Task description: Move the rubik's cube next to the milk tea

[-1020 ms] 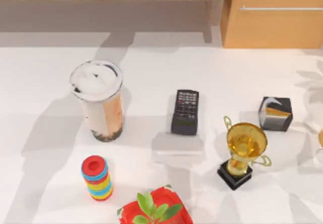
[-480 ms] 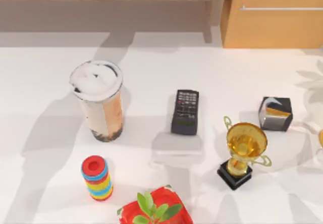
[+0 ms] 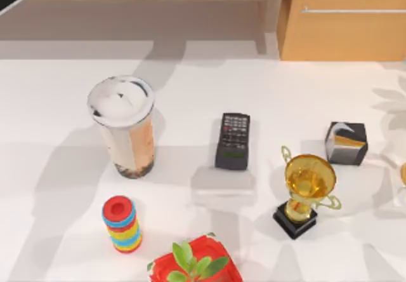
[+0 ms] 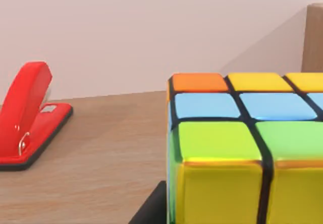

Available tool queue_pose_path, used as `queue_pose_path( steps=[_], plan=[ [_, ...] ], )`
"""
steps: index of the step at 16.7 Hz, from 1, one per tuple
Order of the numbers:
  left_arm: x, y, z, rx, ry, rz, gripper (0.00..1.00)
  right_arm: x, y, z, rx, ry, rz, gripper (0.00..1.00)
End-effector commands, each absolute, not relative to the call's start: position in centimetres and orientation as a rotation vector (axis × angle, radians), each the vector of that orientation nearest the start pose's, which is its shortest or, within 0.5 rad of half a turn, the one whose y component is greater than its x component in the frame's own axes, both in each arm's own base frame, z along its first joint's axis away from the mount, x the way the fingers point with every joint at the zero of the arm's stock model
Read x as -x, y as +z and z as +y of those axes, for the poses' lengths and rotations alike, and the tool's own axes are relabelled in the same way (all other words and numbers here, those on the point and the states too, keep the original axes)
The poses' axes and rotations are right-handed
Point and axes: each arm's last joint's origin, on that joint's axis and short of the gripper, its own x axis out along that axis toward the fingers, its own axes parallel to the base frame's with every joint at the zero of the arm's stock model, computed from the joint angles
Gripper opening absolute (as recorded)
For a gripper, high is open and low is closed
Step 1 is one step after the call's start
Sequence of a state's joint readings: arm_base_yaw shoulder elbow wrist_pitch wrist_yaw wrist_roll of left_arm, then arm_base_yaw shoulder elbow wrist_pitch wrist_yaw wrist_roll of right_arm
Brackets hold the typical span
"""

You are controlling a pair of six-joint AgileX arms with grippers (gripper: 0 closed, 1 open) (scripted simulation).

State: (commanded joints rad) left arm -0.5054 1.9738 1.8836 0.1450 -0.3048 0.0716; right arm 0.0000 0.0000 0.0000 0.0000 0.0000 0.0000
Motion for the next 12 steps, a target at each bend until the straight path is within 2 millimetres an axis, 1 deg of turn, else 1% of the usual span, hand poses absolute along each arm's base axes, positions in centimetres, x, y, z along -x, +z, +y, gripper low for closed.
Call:
queue_pose_path(
  steps=[1,2,3,4,7,8,12],
  plan=[
    [-42.1,38.3,-22.4,-0.051,-0.206,-0.047,0.0,-10.6,16.0,-0.1,0.0,0.0,0.0,1.0],
    [-42.1,38.0,-22.8,-0.06,-0.218,-0.038,0.0,-10.6,16.0,-0.1,0.0,0.0,0.0,1.0],
    [-42.2,37.9,-22.7,-0.06,-0.21,-0.03,0.0,-10.6,16.0,-0.1,0.0,0.0,0.0,1.0],
    [-42.5,38.1,-22.0,-0.052,-0.186,-0.025,0.0,-10.6,16.0,-0.1,0.0,0.0,0.0,1.0],
    [-43.9,38.7,-18.6,-0.011,-0.058,-0.004,0.0,-10.6,16.0,-0.1,0.0,0.0,0.0,1.0],
    [-44.3,38.8,-18.0,-0.003,-0.032,-0.002,0.0,-10.6,16.0,-0.1,0.0,0.0,0.0,1.0],
    [-44.3,38.8,-17.8,-0.003,-0.027,-0.004,0.0,-10.6,16.0,-0.1,0.0,0.0,0.0,1.0]
  ],
)
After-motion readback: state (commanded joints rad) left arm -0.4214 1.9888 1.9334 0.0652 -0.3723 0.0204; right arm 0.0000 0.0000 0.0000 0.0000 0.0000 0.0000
